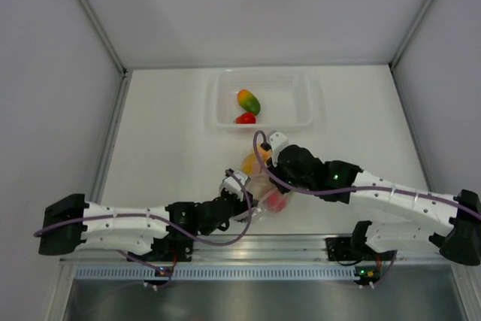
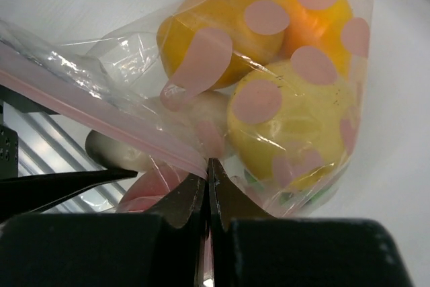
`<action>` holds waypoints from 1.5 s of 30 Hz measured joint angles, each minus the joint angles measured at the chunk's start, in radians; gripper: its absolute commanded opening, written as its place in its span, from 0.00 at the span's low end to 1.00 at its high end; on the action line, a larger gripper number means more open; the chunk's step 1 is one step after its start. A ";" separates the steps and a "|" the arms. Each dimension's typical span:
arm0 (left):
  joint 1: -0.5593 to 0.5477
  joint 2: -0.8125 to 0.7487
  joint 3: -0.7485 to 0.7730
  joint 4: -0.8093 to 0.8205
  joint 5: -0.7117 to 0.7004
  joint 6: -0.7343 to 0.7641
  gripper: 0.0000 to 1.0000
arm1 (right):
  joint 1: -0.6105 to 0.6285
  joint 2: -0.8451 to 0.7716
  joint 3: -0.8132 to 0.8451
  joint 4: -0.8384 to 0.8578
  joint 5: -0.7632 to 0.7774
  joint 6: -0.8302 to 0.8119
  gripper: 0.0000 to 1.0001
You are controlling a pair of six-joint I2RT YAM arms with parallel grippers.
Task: Open the zip-top bag and remove the fake food
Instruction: Pick up the fake vegetable from the zipper food storage bag.
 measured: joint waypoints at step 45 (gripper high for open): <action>0.060 0.135 0.344 -0.347 0.264 0.070 0.00 | 0.046 -0.014 0.005 -0.024 0.203 -0.020 0.00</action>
